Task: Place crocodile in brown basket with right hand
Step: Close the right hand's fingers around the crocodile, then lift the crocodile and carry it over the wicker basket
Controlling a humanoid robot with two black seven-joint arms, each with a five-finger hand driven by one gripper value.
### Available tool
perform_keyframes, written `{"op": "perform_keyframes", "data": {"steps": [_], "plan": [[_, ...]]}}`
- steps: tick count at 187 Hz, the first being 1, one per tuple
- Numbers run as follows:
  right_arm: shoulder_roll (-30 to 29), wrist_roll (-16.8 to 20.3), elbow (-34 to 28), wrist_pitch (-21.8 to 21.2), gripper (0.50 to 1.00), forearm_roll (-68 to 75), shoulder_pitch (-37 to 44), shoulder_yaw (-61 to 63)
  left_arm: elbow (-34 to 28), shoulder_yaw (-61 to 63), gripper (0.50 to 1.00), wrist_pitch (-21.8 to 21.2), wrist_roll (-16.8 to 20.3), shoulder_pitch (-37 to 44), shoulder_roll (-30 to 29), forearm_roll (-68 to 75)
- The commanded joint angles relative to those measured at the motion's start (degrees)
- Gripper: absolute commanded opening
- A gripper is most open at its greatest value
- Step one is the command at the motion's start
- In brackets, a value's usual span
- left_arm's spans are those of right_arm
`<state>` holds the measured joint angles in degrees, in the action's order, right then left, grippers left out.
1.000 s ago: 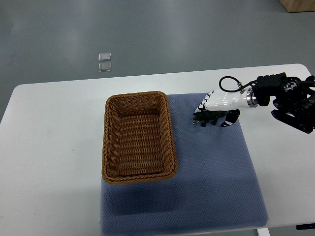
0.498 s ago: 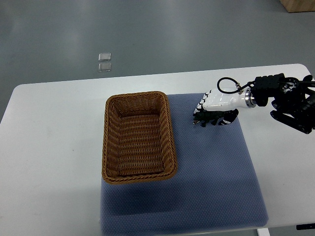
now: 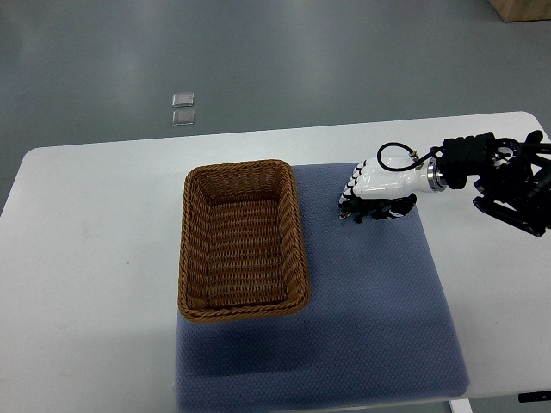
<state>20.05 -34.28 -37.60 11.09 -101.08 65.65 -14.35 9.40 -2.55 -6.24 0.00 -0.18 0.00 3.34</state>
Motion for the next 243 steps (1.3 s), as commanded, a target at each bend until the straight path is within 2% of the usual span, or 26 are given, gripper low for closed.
{"op": "perform_keyframes", "data": {"steps": [1,58,82,164,210,243], "plan": [[-0.02,0.0,0.07,-0.01,0.807,-0.08,0.0,-0.06,0.0,0.0,1.0,0.0,0.0,0.0,0.0,0.0],[-0.19,0.09,0.33,-0.19,0.795,0.01,0.0,0.03,0.0,0.0,1.0,0.0,0.0,0.0,0.0,0.0],[-0.45,0.09,0.77,-0.37,0.729,0.01,0.0,0.03,0.0,0.0,1.0,0.0,0.0,0.0,0.0,0.0],[-0.72,0.09,1.56,0.16,0.554,0.8,-0.26,0.12,0.0,0.0,1.0,0.0,0.0,0.0,0.0,0.0],[-0.37,-0.61,1.56,2.45,0.5,1.24,0.09,0.91,0.0,0.0,1.0,0.0,-0.08,0.0,0.0,0.0],[-0.1,-0.72,1.56,4.38,0.5,2.47,0.09,2.14,0.0,0.0,1.0,0.0,0.0,0.0,0.0,0.0]]}}
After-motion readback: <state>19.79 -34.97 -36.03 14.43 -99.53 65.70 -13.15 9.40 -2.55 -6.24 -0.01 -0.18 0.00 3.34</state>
